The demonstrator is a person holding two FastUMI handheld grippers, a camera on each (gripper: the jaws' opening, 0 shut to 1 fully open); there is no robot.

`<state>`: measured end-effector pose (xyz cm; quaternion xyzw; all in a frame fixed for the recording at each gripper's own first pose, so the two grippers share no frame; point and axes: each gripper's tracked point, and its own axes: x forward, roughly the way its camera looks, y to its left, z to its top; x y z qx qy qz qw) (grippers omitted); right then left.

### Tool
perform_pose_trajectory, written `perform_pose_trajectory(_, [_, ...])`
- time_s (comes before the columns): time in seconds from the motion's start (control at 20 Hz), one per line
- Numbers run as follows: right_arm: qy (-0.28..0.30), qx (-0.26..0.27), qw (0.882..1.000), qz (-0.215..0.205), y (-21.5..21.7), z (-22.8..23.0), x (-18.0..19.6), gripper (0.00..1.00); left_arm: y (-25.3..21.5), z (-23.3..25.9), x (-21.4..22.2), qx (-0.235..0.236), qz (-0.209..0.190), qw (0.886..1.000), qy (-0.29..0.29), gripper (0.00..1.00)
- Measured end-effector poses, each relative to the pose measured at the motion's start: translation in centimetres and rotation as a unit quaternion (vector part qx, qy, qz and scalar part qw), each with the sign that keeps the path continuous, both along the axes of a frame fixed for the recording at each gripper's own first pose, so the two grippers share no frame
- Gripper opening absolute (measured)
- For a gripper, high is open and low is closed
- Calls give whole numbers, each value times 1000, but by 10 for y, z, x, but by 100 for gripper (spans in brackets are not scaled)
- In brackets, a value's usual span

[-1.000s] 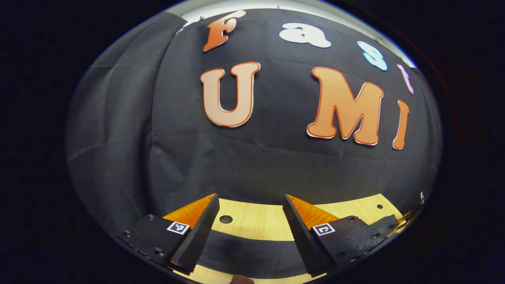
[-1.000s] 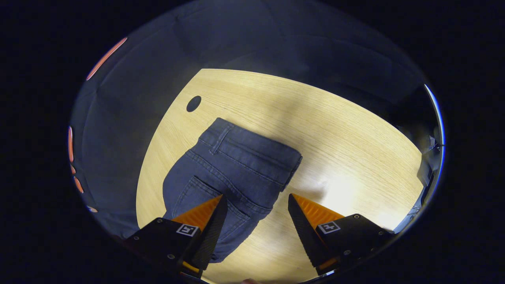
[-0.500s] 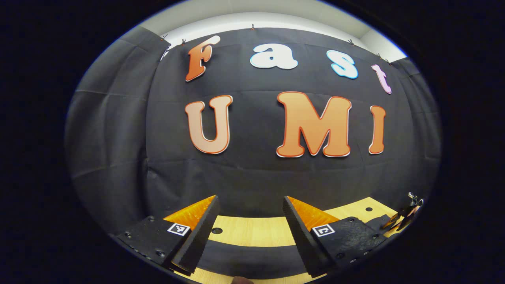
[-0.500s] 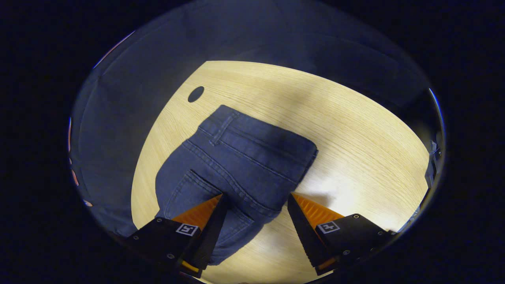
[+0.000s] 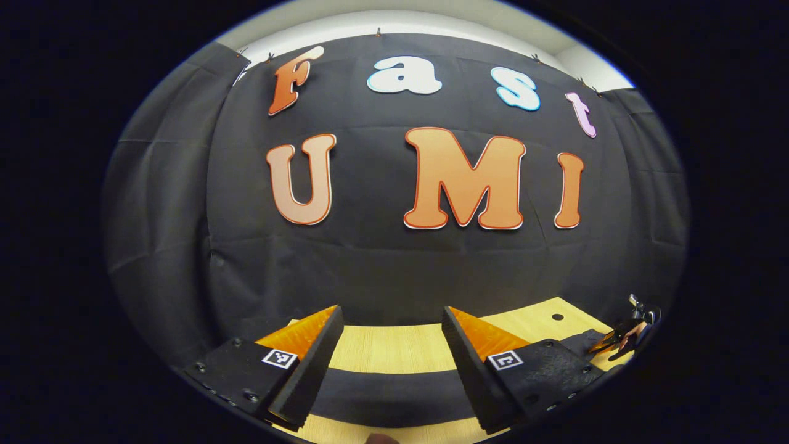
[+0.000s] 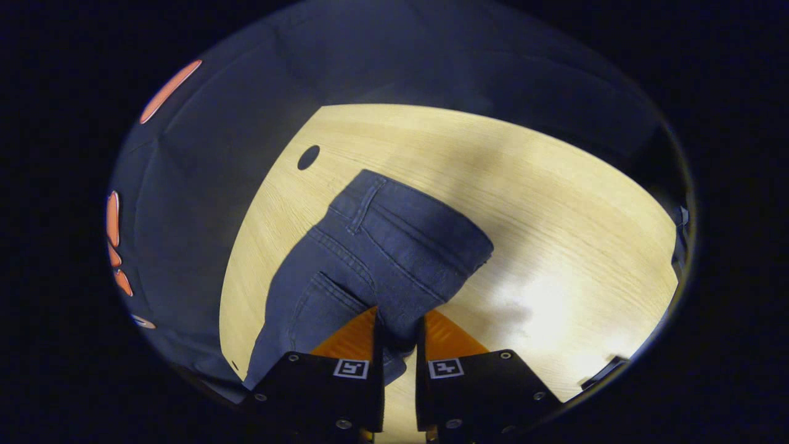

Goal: Grasp the waist and the cuffs of the jeans and fold them to make the two legs overlap; first hold the waist and fold one-third of the jeans toward the cuffs, then hold the cuffs and fold the remaining one-third in the same direction to finish folding.

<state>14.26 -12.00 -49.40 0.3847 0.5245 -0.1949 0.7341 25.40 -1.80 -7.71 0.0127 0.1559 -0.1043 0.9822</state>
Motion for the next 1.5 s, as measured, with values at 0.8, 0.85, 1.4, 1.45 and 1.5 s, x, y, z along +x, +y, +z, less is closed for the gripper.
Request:
perform_pose_trajectory(0.8, [-190,-124,966,119,41,160,27,20,42,-30,-5,-25,20,999,38,96])
perform_pose_trajectory(0.85, [-197,-135,961,136,51,170,26,20,46,-31,-7,-26,20,999,40,97])
perform_pose_trajectory(1.4, [-268,-164,905,286,186,232,35,20,110,-41,-27,-35,48,997,50,97])
perform_pose_trajectory(1.45, [-268,-162,902,296,197,231,34,20,119,-41,-28,-33,55,997,48,97])
perform_pose_trajectory(1.5, [-266,-162,900,304,221,230,33,20,130,-40,-31,-32,61,996,48,97])
